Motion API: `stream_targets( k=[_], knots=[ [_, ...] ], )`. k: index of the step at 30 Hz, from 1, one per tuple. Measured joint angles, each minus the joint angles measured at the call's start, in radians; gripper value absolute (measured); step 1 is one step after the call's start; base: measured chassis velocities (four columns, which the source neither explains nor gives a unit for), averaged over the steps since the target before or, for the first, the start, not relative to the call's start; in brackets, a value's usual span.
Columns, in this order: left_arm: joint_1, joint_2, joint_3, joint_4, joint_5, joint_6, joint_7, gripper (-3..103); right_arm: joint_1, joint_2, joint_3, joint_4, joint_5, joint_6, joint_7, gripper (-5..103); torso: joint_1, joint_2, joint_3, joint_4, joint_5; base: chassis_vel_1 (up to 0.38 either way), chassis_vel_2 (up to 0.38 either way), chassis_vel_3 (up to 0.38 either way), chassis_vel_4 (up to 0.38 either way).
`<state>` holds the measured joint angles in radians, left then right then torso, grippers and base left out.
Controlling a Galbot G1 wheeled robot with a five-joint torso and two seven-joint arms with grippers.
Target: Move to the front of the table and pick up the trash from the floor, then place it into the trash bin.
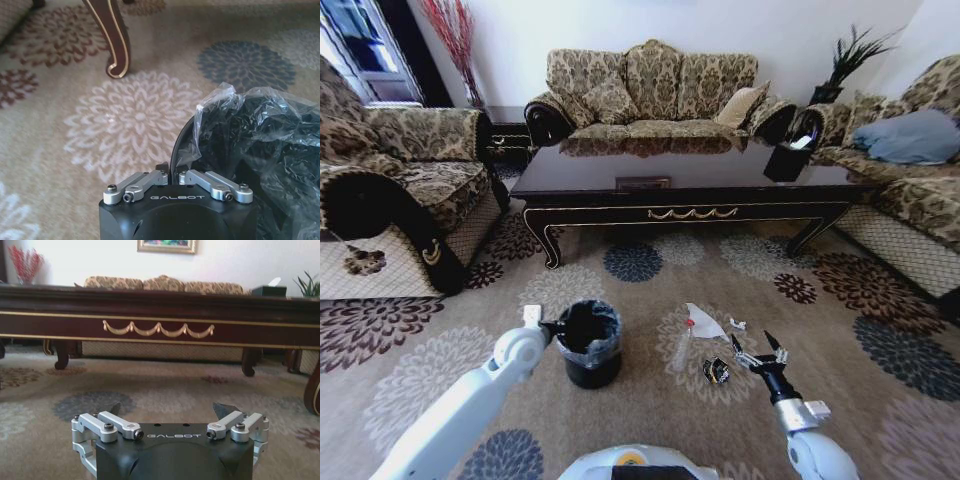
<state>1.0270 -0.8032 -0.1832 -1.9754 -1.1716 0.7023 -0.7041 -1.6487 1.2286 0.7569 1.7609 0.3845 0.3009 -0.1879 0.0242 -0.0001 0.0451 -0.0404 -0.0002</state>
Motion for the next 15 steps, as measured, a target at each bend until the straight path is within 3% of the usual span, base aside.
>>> stream_targets(
  k=[6,15],
  knots=[
    [0.039,0.026,-0.053,-0.043,-0.001,0.001,0.006,4,0.021,0.007,-0.030,-0.065,0.055,-0.055,0.038,100,0.000,0.000,0.000,0.0004,-0.0001,0.000,0.000,0.000,0.000],
    [0.109,0.013,-0.087,-0.093,0.037,-0.020,0.031,4,0.054,0.074,-0.087,-0.222,0.044,-0.054,0.043,100,0.000,0.000,0.000,0.0001,0.0003,0.000,0.000,0.000,0.000]
  ],
)
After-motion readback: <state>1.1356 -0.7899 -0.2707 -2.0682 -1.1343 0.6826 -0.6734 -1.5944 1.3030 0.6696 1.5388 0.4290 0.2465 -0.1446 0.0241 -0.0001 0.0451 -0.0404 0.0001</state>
